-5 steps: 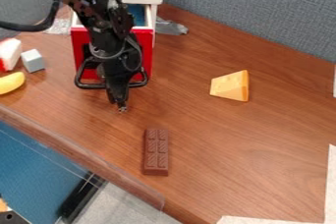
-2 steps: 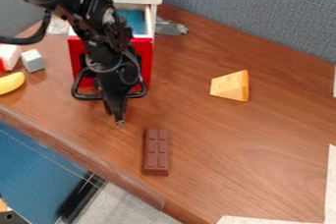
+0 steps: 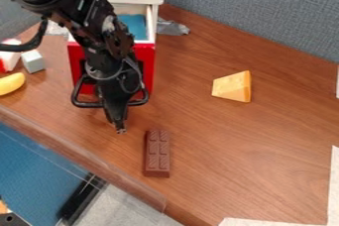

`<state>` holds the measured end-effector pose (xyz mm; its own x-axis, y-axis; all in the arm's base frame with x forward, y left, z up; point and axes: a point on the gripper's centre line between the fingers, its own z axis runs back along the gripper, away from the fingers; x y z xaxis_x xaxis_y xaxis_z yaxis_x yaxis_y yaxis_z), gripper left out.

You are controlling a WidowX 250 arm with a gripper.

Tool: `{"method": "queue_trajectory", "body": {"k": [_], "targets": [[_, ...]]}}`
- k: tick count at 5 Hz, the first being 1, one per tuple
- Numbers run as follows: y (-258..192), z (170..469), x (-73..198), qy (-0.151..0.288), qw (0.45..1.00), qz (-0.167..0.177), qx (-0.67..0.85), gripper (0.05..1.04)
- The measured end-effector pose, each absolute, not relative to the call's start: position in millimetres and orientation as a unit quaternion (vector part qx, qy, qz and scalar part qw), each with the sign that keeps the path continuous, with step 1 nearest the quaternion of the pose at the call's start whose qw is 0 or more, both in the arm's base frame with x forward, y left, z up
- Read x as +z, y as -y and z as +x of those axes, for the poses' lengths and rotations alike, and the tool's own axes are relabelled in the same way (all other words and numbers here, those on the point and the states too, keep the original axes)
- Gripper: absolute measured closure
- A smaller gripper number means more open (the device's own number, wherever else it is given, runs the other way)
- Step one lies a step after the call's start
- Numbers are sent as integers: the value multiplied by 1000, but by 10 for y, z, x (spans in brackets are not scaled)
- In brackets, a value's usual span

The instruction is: Opening the drawer

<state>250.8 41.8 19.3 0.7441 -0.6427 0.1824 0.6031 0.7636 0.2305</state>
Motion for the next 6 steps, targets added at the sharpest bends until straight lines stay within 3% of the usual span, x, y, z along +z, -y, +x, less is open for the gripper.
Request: {"method": "queue_trajectory", "body": {"k": [1, 3, 4, 5, 6], "targets": [[-379, 2495, 189, 124, 934, 78, -327, 859], [-388, 2431, 252, 103, 943, 71, -309, 284], [-407, 2413, 485, 108, 941, 63, -315, 79], [-541, 2339, 931, 137, 945, 53, -291, 79], [-690, 2202, 1216, 139, 957, 34, -254, 83]]}}
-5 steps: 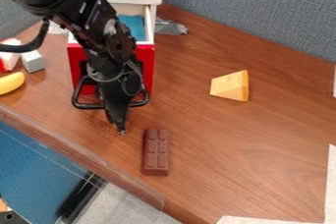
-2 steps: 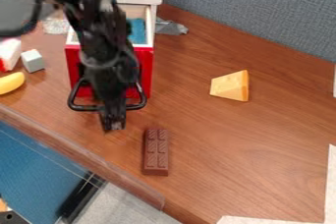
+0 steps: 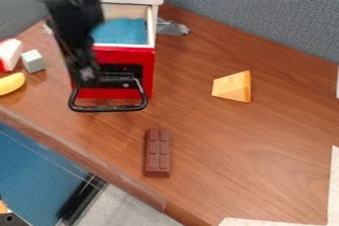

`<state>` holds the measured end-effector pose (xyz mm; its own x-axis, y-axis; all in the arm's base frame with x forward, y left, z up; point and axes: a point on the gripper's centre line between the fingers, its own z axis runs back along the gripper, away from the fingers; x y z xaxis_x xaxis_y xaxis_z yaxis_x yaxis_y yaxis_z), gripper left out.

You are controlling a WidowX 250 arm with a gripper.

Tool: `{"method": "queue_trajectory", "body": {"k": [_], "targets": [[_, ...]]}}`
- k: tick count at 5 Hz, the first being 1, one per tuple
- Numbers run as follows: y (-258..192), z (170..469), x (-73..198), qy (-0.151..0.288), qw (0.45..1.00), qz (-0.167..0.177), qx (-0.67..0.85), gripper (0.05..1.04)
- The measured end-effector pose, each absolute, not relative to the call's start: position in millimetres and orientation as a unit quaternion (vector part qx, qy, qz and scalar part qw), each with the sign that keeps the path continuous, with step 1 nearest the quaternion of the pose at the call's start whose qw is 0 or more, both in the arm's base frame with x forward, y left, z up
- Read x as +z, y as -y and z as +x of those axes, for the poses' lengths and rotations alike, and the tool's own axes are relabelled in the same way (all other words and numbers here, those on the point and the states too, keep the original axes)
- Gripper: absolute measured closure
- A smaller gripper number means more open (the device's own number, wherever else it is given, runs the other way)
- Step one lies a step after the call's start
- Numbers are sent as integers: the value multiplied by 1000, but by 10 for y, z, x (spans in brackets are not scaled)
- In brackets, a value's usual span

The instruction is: Opening the drawer

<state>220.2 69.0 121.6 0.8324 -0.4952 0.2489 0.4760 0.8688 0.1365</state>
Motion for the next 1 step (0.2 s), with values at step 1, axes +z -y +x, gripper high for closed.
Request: {"method": "queue_trajectory", "body": {"k": [1], "targets": [[-825, 2034, 1261, 100, 977, 19, -187, 83]]}}
